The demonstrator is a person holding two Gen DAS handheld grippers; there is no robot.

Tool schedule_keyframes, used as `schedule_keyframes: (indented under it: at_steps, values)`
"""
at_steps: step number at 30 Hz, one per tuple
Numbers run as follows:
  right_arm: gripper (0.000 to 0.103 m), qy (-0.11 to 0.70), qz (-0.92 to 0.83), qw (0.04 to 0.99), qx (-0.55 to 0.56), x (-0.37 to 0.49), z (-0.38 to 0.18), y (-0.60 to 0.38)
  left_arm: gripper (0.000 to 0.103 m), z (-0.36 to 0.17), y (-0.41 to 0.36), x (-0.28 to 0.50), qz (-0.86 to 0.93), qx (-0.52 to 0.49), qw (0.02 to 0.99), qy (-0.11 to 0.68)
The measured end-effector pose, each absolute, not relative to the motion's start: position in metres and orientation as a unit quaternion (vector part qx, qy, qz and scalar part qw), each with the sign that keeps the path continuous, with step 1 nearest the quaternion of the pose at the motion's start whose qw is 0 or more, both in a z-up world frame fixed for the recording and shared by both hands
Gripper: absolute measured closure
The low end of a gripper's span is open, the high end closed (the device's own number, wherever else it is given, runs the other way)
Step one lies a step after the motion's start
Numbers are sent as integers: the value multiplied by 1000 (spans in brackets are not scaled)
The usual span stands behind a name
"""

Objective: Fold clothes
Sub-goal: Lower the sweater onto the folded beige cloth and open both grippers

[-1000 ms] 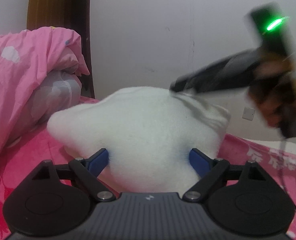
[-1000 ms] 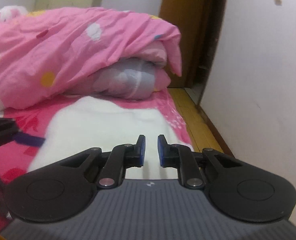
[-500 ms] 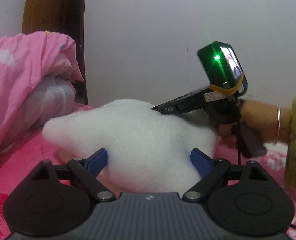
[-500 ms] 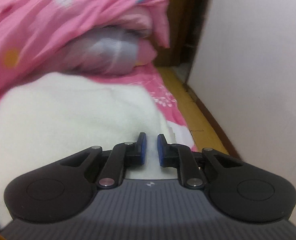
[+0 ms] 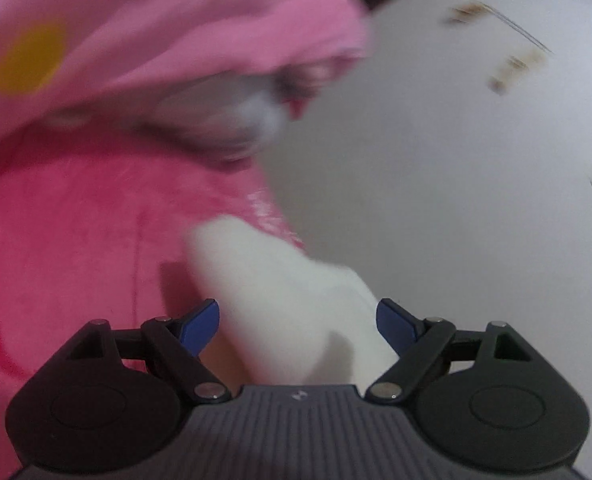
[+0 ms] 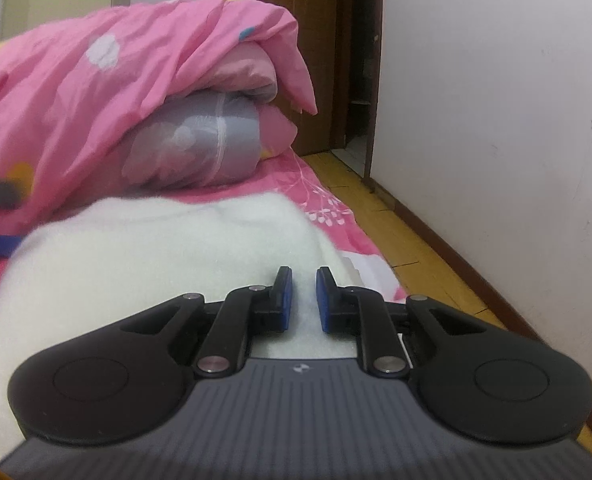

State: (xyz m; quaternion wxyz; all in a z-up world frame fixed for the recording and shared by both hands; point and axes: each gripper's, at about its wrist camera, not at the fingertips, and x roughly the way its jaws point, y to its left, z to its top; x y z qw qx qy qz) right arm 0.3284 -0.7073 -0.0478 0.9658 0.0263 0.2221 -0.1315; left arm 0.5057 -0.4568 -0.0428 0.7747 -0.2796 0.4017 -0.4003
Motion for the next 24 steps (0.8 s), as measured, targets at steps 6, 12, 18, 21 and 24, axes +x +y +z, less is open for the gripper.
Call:
schedule_keyframes:
  at_steps: [6,12,18,21,24]
  values:
    - [90,216,-131,967,19,326,-49,-706,35,-58,-482,548,-366,-271,768,449]
    - [90,207,-133,969,16,323,-51,-705,75,-40,-483,544,-410,-288,781,371]
    - [90,203,-142,969,17,325,-53,-702,51,-85,-493,552,-341,-245,803,423]
    - [89,212,-147,966,-2,327,-51,-696,33,-77,-477,550,-300,-269,816,414]
    - [89,214,-145,966,5,327,-50,-700,34,-57,-466,532,-285,-257,838,389]
